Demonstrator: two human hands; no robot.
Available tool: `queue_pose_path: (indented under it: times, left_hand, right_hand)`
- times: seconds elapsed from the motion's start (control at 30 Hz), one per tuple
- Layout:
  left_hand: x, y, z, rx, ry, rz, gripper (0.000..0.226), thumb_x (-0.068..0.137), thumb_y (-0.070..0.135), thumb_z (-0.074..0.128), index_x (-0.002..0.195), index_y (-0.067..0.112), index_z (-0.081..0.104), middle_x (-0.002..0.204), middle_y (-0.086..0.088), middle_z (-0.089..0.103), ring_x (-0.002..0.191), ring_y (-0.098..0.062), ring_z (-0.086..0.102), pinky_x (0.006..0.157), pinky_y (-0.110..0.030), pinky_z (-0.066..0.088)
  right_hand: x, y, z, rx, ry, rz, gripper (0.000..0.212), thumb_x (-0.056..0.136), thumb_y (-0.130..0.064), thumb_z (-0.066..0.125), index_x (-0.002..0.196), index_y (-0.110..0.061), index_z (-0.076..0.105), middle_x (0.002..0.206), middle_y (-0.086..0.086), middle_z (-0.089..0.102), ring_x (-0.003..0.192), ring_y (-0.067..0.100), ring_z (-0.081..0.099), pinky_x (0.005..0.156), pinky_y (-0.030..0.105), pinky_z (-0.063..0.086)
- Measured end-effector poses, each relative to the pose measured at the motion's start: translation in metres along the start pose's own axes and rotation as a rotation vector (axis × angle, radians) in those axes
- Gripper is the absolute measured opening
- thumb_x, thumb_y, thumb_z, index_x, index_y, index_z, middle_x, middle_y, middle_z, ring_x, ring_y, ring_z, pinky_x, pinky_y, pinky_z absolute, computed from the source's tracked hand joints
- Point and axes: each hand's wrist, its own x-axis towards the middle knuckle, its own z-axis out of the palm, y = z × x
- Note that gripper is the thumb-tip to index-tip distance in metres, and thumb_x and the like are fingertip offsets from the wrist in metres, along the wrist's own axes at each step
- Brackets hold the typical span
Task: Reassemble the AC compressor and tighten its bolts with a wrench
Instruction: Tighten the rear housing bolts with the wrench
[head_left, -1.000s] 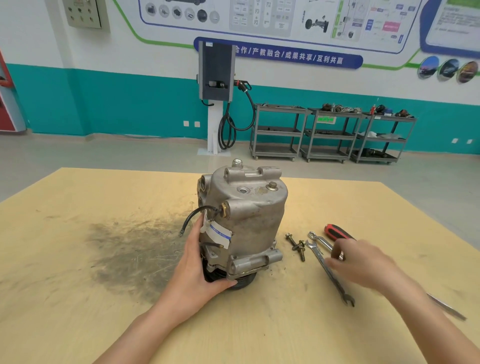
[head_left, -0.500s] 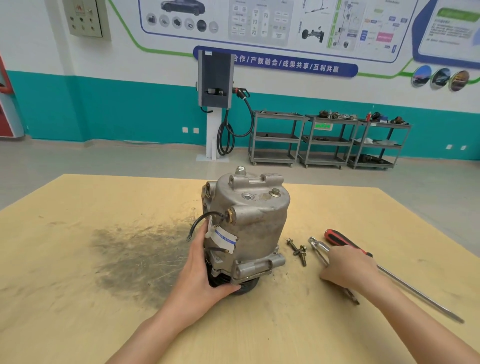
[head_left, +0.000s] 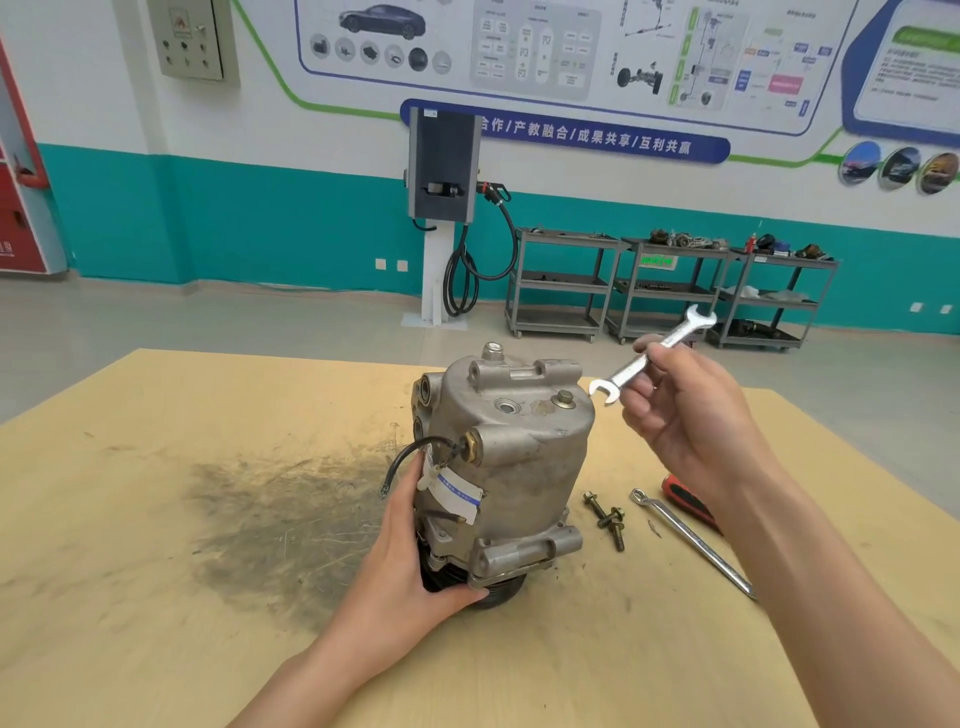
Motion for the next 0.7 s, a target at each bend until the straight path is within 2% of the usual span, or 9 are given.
queue_pose_path:
  times: [0.17, 0.4, 0.57, 0.7]
  left_hand:
    - [0.0, -0.004, 0.001, 0.015, 0.003, -0.006, 0.127, 0.057, 0.057, 0.085, 0.14, 0.067, -0.01, 0.156, 0.021, 0.028, 0.14, 0.003, 0.033, 0.115, -0.032, 0.034]
    - [0.0, -0.005, 0.001, 0.013, 0.004, -0.017, 0.127, 0.057, 0.058, 0.085, 0.141, 0.066, -0.01, 0.155, 0.02, 0.031, 0.139, 0.005, 0.034, 0.112, -0.028, 0.034]
    - [0.0, -0.005, 0.001, 0.013, 0.006, -0.022, 0.126, 0.057, 0.058, 0.085, 0.14, 0.067, -0.009, 0.154, 0.02, 0.032, 0.137, 0.006, 0.036, 0.108, -0.02, 0.034]
    - [0.0, -0.003, 0.001, 0.007, 0.001, -0.017, 0.125, 0.057, 0.058, 0.084, 0.14, 0.066, -0.009, 0.155, 0.019, 0.031, 0.139, 0.003, 0.035, 0.113, -0.028, 0.034]
  right_hand:
    - [0.0, 0.012, 0.01, 0.055, 0.039, -0.049, 0.012, 0.102, -0.011, 0.043, 0.092, -0.01, 0.047, 0.055, 0.001, 0.05, 0.047, 0.012, 0.048, 0.038, 0.017, 0.037]
    - [-0.002, 0.015, 0.012, -0.006, 0.056, -0.057, 0.013, 0.1, -0.007, 0.046, 0.088, -0.012, 0.048, 0.053, 0.0, 0.05, 0.044, 0.012, 0.049, 0.036, 0.016, 0.038]
    - [0.002, 0.018, 0.013, 0.022, 0.057, 0.013, 0.013, 0.099, -0.007, 0.047, 0.087, -0.011, 0.048, 0.05, 0.0, 0.049, 0.041, 0.01, 0.047, 0.033, 0.014, 0.035]
    - [0.002, 0.023, 0.009, 0.092, -0.028, 0.087, 0.014, 0.099, -0.007, 0.048, 0.085, -0.011, 0.048, 0.052, 0.0, 0.048, 0.041, 0.009, 0.046, 0.034, 0.013, 0.032]
